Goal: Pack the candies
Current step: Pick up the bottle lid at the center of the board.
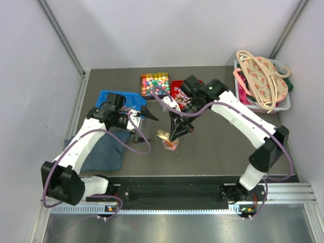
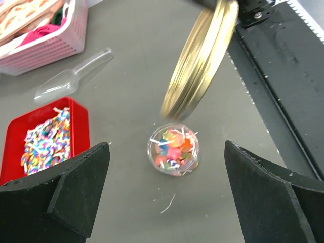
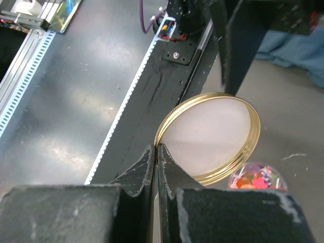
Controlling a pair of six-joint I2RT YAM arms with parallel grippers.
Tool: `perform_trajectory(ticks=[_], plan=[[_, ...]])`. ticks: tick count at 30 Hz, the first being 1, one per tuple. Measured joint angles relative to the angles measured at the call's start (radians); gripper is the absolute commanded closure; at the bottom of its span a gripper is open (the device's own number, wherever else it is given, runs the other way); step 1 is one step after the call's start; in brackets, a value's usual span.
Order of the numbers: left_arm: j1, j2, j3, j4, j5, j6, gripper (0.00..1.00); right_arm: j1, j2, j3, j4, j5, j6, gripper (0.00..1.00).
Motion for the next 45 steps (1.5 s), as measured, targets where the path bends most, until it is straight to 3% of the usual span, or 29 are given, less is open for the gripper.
perform_trajectory(ticks=[4, 16, 34, 42, 45], plan=[[-0.021, 0.016, 0.009, -0.028, 0.006, 0.021, 0.07, 0.000, 0.052, 0.040, -0.002, -0.026, -0.024, 1.00], [-0.075, 0.056, 0.083, -0.137, 0.022, 0.092, 0.44, 0.000, 0.156, 0.109, -0.002, -0.055, -0.084, 1.00], [-0.103, 0.060, 0.087, -0.188, 0.006, 0.138, 0.72, -0.033, 0.171, 0.153, -0.014, -0.085, -0.094, 1.00], [-0.111, 0.066, 0.095, -0.188, 0.002, 0.140, 0.78, -0.041, 0.171, 0.153, -0.022, -0.094, -0.093, 1.00], [-0.112, 0.066, 0.097, -0.187, 0.001, 0.136, 0.84, -0.041, 0.171, 0.153, -0.025, -0.096, -0.089, 0.87]])
